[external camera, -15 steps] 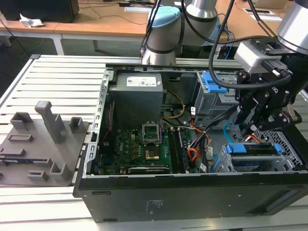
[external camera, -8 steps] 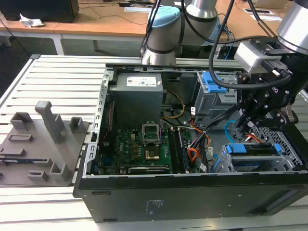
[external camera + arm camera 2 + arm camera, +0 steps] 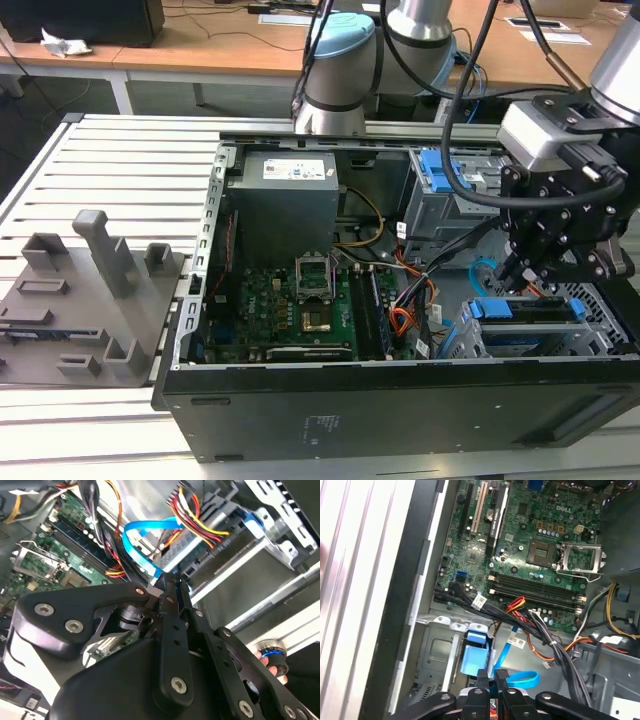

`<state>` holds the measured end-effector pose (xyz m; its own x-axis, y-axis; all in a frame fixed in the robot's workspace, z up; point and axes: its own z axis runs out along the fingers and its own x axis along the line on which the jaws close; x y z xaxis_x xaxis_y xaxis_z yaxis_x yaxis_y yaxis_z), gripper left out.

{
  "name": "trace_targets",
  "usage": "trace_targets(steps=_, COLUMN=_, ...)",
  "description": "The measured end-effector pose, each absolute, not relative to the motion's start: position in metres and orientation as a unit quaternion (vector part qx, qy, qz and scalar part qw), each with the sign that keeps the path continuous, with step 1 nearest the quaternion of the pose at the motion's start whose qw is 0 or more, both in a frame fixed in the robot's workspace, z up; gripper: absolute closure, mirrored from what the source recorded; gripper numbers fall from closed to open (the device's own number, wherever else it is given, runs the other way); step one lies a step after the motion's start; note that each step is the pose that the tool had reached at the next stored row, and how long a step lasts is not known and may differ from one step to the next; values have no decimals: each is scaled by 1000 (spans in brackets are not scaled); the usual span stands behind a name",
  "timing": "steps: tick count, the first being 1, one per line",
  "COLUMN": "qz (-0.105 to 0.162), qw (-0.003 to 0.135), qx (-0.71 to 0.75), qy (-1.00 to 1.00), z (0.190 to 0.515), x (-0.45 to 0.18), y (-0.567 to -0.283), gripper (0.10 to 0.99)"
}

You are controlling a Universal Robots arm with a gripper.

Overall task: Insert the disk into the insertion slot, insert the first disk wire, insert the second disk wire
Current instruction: 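Insert the second disk wire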

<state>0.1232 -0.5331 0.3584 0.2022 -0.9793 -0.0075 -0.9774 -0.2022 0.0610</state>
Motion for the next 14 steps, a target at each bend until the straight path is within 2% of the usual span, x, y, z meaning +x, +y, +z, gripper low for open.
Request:
trace_targets(steps=3, qz=-22, qw=21, qx=774, qy=-633, z=356, x=125, y=-541, gripper=922)
trace_targets(steps=14, qz=-23, qw=21, qx=730, qy=-682, z=351, x=138, y=-541, gripper=922)
